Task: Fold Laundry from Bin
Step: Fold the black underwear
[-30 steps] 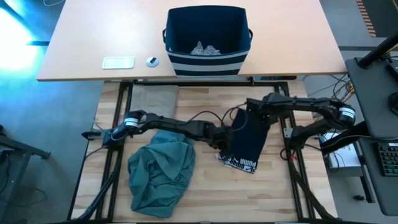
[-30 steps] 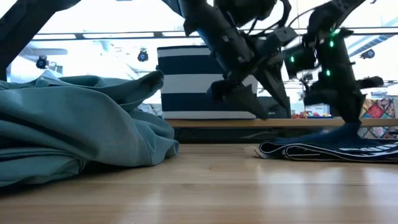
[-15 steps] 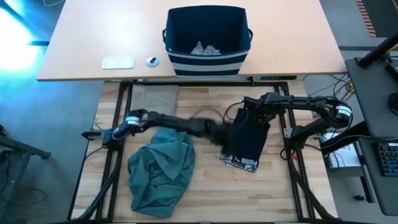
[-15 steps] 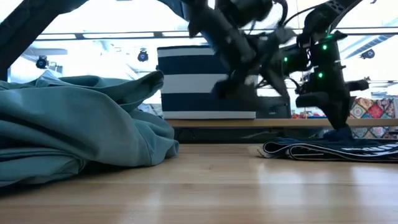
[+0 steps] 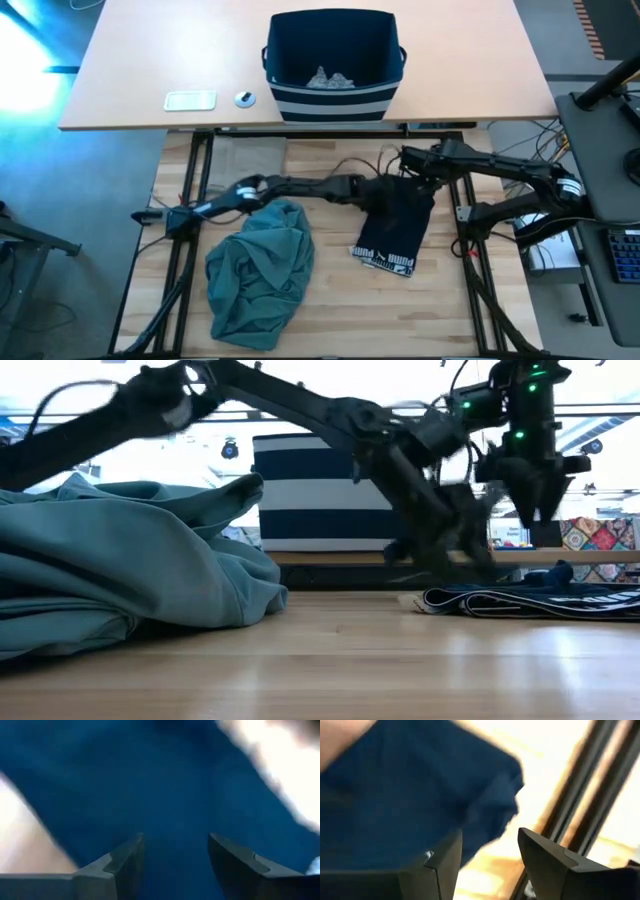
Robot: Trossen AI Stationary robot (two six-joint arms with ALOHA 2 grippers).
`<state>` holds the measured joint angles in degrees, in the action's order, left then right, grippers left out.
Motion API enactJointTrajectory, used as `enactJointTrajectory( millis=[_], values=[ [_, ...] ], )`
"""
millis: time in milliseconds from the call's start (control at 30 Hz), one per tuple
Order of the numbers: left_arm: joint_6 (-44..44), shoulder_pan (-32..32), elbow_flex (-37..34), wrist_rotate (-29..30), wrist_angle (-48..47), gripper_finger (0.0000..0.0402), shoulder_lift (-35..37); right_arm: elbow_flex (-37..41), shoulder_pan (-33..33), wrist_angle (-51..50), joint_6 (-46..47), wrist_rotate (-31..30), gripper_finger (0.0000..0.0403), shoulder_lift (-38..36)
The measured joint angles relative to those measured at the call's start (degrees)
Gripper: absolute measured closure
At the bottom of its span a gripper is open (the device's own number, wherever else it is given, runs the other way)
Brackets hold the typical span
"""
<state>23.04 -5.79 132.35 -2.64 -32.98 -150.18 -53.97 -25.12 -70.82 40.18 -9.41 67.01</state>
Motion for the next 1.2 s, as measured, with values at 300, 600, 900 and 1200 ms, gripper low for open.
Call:
enactJointTrajectory(
  millis=[300,600,900,1200],
  values=[
    [6.1,1.6,-11.2,5.3,-11.1,0.0243,4.8,11.9,21.8,12.4,5.9,8.1,0.0211,-9.8],
    [9.2,8.2,-23.1,9.7,-9.7,0.0244,13.1,23.9,42.2,53.8,5.9,3.9,0.0234,-0.1],
    [12.5,9.5,-28.1,11.6,-9.1,0.0243,15.2,16.4,43.9,35.2,5.7,5.0,0.0285,13.5],
    [13.3,9.6,-27.0,12.4,-9.8,0.0243,15.4,9.9,48.7,19.6,9.6,5.3,0.0336,4.6]
  ],
)
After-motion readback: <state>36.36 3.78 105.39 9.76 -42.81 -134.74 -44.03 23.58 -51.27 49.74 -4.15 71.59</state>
